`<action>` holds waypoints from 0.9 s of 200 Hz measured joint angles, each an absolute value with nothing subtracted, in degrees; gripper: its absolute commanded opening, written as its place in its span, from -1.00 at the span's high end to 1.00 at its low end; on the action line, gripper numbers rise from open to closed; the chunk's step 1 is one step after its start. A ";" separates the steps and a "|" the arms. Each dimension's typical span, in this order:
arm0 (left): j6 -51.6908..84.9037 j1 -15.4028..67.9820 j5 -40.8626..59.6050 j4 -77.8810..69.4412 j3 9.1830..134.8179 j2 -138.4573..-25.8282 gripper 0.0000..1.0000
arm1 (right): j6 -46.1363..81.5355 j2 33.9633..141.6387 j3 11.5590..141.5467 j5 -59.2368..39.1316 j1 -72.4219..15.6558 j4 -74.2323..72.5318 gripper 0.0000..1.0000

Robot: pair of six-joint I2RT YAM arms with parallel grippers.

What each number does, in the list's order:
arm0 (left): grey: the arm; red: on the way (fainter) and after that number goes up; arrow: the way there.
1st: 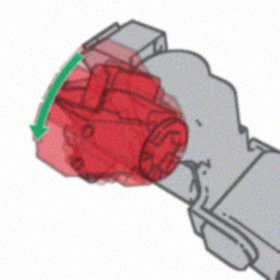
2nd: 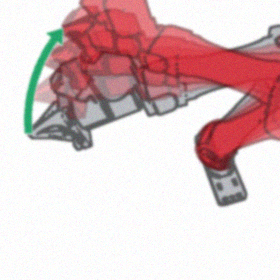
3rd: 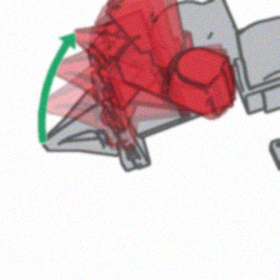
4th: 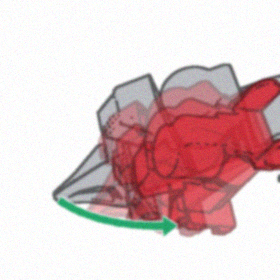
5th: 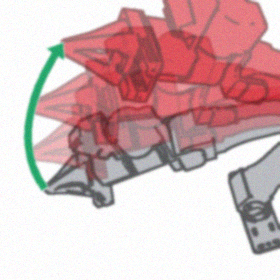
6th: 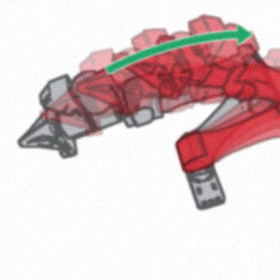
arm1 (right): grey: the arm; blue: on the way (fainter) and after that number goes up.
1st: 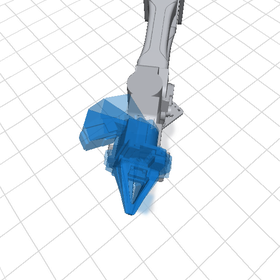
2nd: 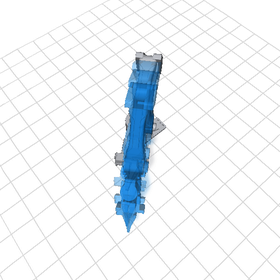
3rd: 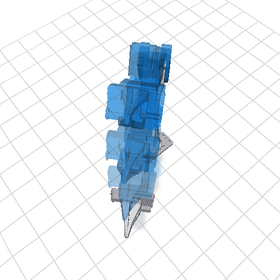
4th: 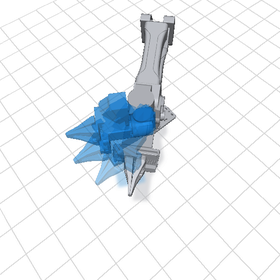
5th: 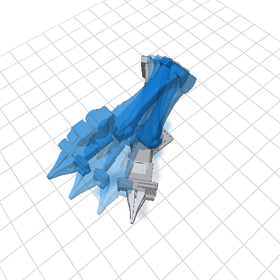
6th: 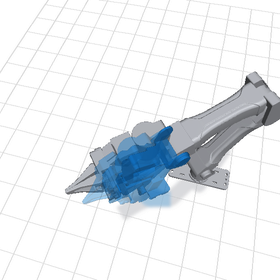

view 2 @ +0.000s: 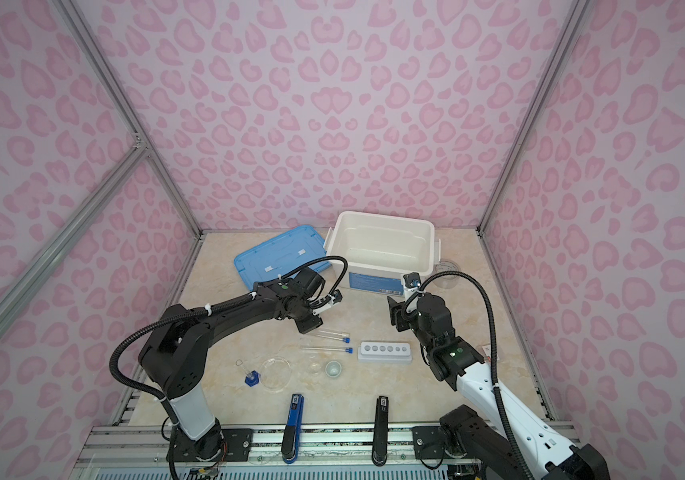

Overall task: Organize the chemistry lab equipment
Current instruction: 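Reach the left gripper toward the white-capped test tube while the right arm rises, then lower the left gripper and close it on the white-capped test tube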

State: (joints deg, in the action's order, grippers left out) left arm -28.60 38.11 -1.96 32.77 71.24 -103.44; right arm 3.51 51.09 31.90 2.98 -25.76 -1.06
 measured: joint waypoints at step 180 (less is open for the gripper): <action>-30.00 40.07 -3.44 31.16 71.02 -107.20 -0.06 | 4.95 50.35 29.80 3.01 -25.76 -3.57 -0.37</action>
